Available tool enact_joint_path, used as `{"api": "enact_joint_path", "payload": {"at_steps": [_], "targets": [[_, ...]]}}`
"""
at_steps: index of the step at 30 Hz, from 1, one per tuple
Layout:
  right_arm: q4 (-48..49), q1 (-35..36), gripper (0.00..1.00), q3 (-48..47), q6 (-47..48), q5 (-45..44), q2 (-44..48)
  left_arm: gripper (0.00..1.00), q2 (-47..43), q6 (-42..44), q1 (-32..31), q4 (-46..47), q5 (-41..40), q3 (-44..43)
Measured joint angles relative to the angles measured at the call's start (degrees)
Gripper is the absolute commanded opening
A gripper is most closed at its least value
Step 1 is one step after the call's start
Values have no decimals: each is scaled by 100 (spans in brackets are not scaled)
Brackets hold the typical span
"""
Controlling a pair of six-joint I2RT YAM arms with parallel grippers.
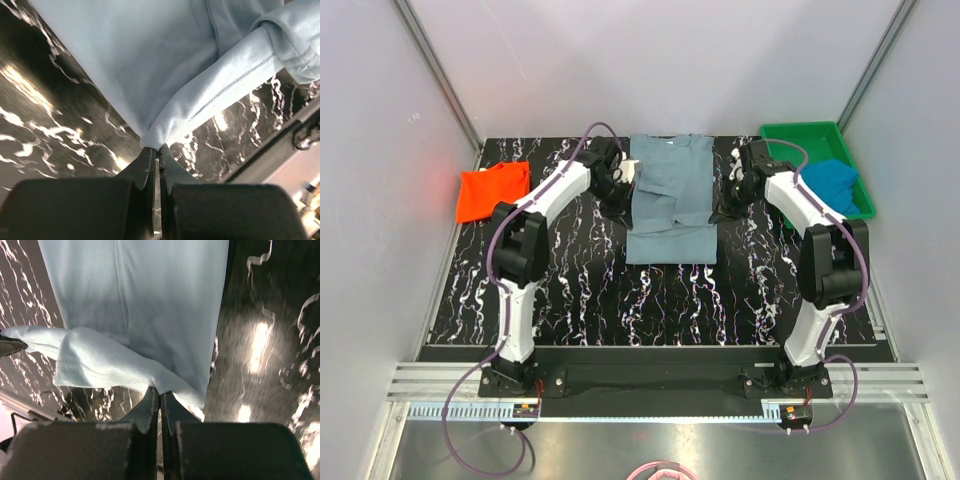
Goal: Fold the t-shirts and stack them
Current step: Fold the tshirt
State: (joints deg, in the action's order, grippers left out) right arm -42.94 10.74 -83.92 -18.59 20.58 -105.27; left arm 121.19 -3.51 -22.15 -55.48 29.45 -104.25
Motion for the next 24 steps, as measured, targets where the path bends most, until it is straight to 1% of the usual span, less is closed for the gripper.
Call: {"api": "enact_joint_path", "payload": {"at_steps": [5,10,20,24], "targets": [[87,-11,0,-481,101,-59,-422,0,400,109,4,11,-166,-603],[173,-15,0,-837,195,-157,-732,0,667,179,28,31,-330,-992],[297,-20,0,-1248,326,-256,-1152,0,1152,210,190,133,-575,-1805],[334,-22,0,-1318,367,-313,-1296,0,1335,264,249,201,-623,-1958]]}}
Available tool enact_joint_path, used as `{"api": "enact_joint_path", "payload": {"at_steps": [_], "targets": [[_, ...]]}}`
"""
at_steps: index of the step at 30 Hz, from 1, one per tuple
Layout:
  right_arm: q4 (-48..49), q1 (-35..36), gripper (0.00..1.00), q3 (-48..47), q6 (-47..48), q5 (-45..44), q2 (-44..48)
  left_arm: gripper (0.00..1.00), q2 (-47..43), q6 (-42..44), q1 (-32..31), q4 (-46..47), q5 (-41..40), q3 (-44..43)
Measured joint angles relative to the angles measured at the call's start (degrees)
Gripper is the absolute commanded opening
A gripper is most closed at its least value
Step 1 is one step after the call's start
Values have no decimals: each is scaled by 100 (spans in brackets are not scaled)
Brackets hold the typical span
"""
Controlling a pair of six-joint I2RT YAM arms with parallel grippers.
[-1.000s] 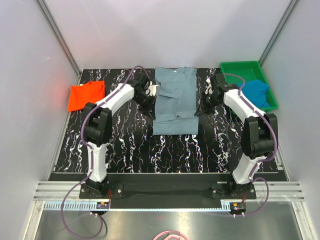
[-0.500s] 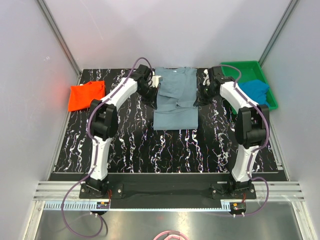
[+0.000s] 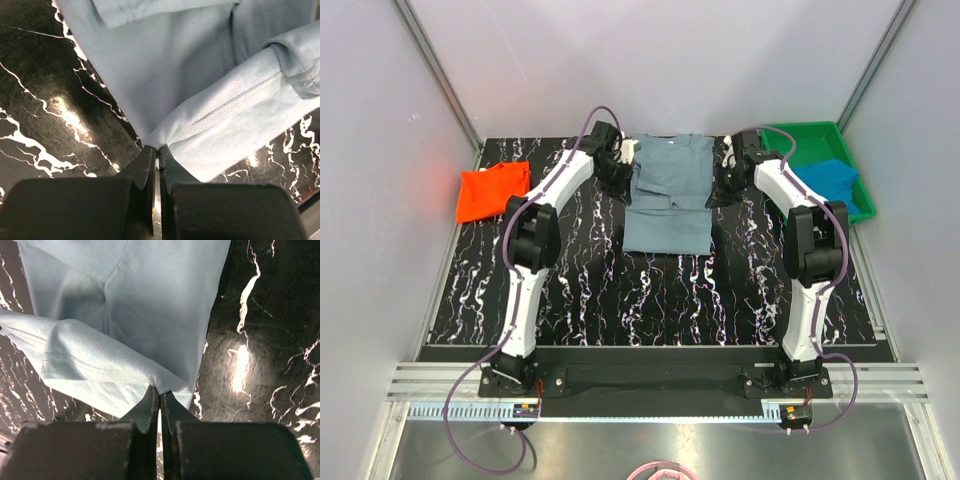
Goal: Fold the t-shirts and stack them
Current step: Fold the tshirt
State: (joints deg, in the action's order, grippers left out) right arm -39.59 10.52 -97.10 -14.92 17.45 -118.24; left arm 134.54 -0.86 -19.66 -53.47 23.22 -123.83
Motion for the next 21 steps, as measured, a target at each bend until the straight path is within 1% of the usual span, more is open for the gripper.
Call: {"api": "enact_joint_path", "payload": {"at_steps": [9,10,11,12,13,14,15,16,17,18,20,21], "targets": [[109,-2,0,-284,164,-111,-402,0,339,125,2,72,-168,-227],[114,-2,0,-323,170,-122,-444,2,367,133,2,74,-184,-243],[127,-2,0,-378,181,-136,-501,7,400,146,2,83,-201,-260],[142,-2,5,-411,190,-138,-535,12,431,160,2,92,-225,-286],[149,-2,23,-455,203,-142,-581,16,446,177,2,125,-254,-293],[157,-2,32,-498,205,-149,-629,26,468,195,2,133,-297,-313],[179,-2,40,-527,240,-188,-660,31,483,236,2,146,-378,-341],[184,-7,47,-566,284,-221,-695,37,494,249,7,157,-459,-369],[190,-9,51,-584,313,-258,-706,51,494,262,15,177,-555,-382],[192,-15,54,-610,356,-328,-708,59,494,260,22,195,-658,-398],[199,-20,59,-667,420,-400,-708,72,476,256,26,236,-863,-407],[214,-20,59,-697,446,-450,-708,77,463,243,26,232,-955,-407]]}}
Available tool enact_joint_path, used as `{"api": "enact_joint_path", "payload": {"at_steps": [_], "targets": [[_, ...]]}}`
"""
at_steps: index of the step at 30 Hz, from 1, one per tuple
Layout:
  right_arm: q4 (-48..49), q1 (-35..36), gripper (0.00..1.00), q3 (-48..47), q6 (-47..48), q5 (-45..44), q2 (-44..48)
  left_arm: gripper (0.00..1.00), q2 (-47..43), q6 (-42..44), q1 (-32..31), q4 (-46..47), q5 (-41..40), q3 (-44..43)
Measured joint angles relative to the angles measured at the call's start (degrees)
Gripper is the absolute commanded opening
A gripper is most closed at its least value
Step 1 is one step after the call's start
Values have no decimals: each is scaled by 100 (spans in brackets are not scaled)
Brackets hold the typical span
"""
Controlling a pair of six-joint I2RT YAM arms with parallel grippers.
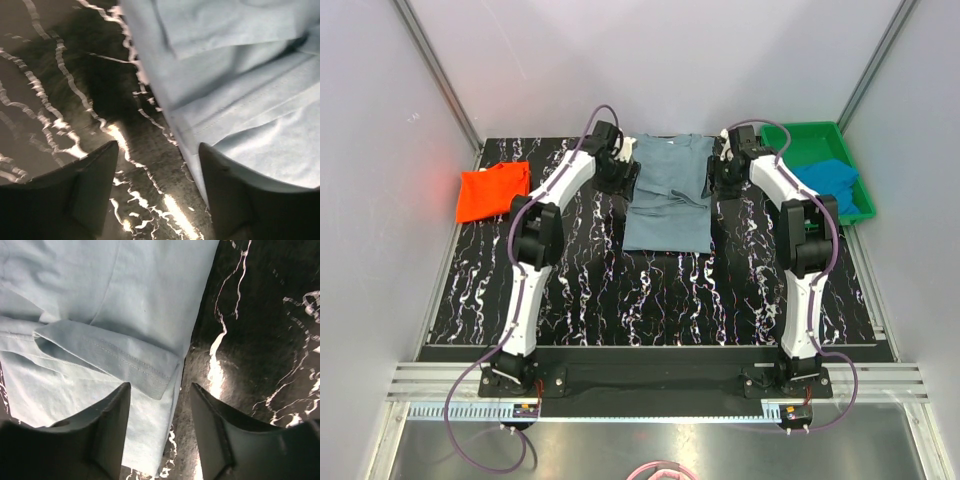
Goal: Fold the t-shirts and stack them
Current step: Fold the tshirt
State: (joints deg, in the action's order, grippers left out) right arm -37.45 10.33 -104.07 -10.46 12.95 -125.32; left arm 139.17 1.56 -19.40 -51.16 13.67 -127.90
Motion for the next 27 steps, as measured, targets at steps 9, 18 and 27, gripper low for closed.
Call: {"api": "enact_joint_path", "payload": {"at_steps": [9,18,27], "targets": [[42,7,55,-28,2,417,173,75,-1322,-214,-256,-2,63,796],[94,190,52,-170,-221,1268,28,70,-1403,-507,-992,111,737,1158],[166,361,52,-426,-372,1624,-557,69,-382,-730,-885,105,905,1231]]}}
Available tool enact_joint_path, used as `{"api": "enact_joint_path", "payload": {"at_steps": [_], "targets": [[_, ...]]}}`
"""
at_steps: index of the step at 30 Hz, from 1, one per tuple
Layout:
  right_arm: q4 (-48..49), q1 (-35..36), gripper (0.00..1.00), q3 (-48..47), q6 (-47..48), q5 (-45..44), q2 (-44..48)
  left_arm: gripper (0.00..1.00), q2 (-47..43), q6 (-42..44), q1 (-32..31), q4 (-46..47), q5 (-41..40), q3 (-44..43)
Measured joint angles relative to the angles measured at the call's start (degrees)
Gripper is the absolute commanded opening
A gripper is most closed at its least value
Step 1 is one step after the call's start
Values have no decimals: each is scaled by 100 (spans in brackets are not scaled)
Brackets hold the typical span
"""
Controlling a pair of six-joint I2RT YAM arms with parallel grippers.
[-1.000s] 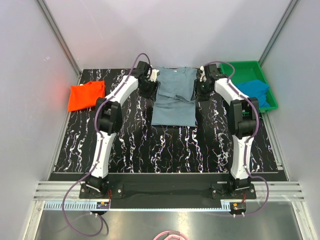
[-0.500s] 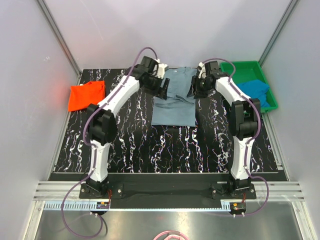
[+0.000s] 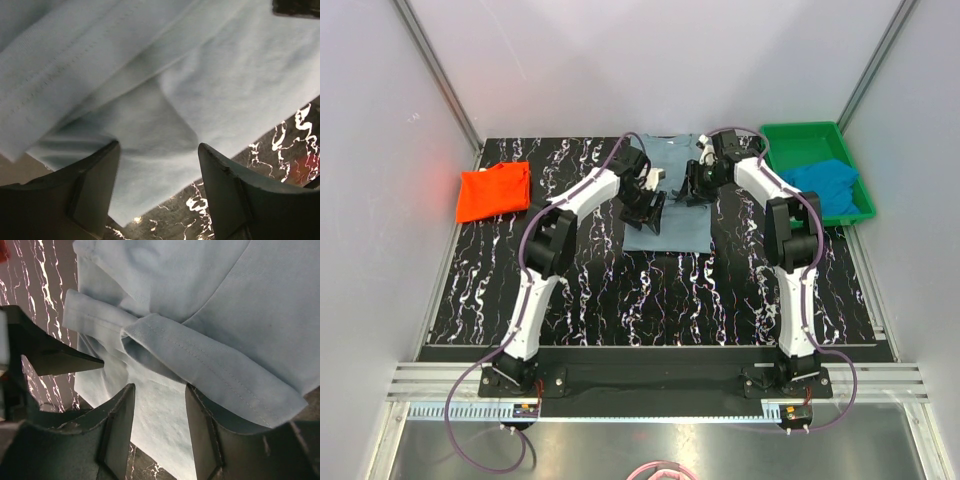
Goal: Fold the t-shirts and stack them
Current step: Fold the tshirt
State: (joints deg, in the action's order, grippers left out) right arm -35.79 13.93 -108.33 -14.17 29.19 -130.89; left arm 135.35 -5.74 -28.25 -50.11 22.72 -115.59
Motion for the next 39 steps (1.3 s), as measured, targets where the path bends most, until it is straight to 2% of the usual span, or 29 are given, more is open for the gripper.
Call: {"api": "enact_joint_path", "payload": {"at_steps": [7,18,23,26,32,39], "targets": [[-4,22,53,-94,-72,44,-118,69,39,-205,26,48,122,4],[162,17,58,-2256,-109,-354,-1460,69,-37,-319,-31,249,170,214],[166,4,59,-2496,-72,-623,-1528,69,-83,-319,-114,284,168,289],[94,0,57,-2347,-20,-660,-1290,68,-109,-319,-133,310,173,330],[-140,0,55,-1375,66,-529,-31,68,-142,-328,-133,337,203,391],[-118,0,54,-85,-94,638,1060,68,-149,-328,-131,334,210,400]]}}
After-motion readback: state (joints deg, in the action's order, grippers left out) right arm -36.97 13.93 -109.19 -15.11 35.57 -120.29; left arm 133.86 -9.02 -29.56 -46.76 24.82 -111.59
